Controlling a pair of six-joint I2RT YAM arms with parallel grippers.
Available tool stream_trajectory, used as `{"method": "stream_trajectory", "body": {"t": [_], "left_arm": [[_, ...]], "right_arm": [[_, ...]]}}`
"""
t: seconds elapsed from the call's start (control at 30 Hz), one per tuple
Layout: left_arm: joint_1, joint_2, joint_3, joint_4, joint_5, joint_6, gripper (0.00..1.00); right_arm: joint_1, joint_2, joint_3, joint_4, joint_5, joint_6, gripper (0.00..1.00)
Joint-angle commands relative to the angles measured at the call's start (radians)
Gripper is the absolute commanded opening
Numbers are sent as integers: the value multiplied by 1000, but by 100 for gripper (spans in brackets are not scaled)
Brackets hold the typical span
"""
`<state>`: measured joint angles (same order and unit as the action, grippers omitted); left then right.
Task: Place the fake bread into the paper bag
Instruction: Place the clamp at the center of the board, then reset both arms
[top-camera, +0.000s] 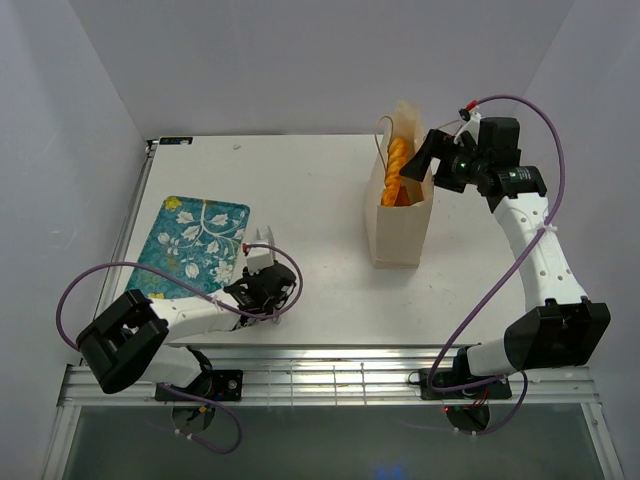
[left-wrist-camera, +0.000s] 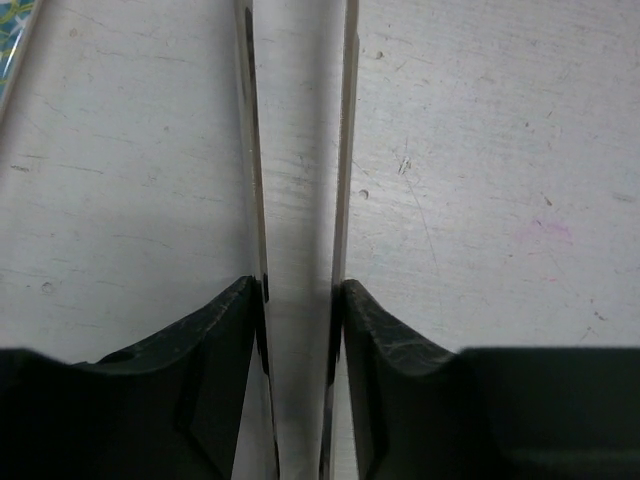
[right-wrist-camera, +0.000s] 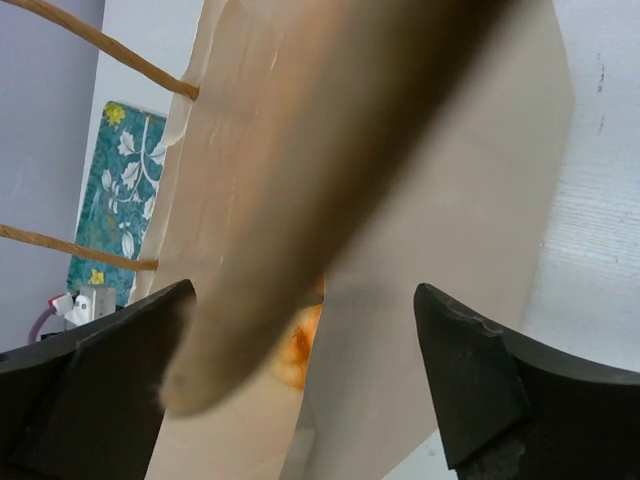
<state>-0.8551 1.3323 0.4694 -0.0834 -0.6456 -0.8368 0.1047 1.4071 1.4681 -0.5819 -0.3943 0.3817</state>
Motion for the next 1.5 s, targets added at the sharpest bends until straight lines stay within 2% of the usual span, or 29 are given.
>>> {"method": "stream_trajectory", "body": {"t": [0.0,0.07,0.1,0.2,0.37,0.6,0.8,1.03,1.23,1.47], "left_arm": [[-4,-15,54,-67,-2,5,57],[-4,-24,72,-91,-6,21,61],[-5,-30,86,-93,-6,30,66],[-5,-51,121,-114,-5,59,68],[-4,-74,176,-150,-6,107,82],[-5,-148,204,-211,-11,99,94],[-10,-260,235,-295,12,67,98],[-13,-389,304,-306,155,18,98],[-13,-369,347,-270,277,-16,98],[4,-354,305,-167,388,-51,98]], "right_arm": [[-3,-16,46,-16,6,-32,92],[-3,-28,44,-21,8,-33,90],[-3,-34,43,-22,9,-33,90],[-3,-60,43,-30,14,-27,90],[-3,-97,46,-71,31,-23,90],[-3,-164,34,-139,48,-35,90],[-2,-284,-20,-193,64,-37,90],[10,-472,-167,-248,78,-66,90],[12,-620,-366,-248,55,-80,90],[12,-726,-600,-242,11,-89,90]]}}
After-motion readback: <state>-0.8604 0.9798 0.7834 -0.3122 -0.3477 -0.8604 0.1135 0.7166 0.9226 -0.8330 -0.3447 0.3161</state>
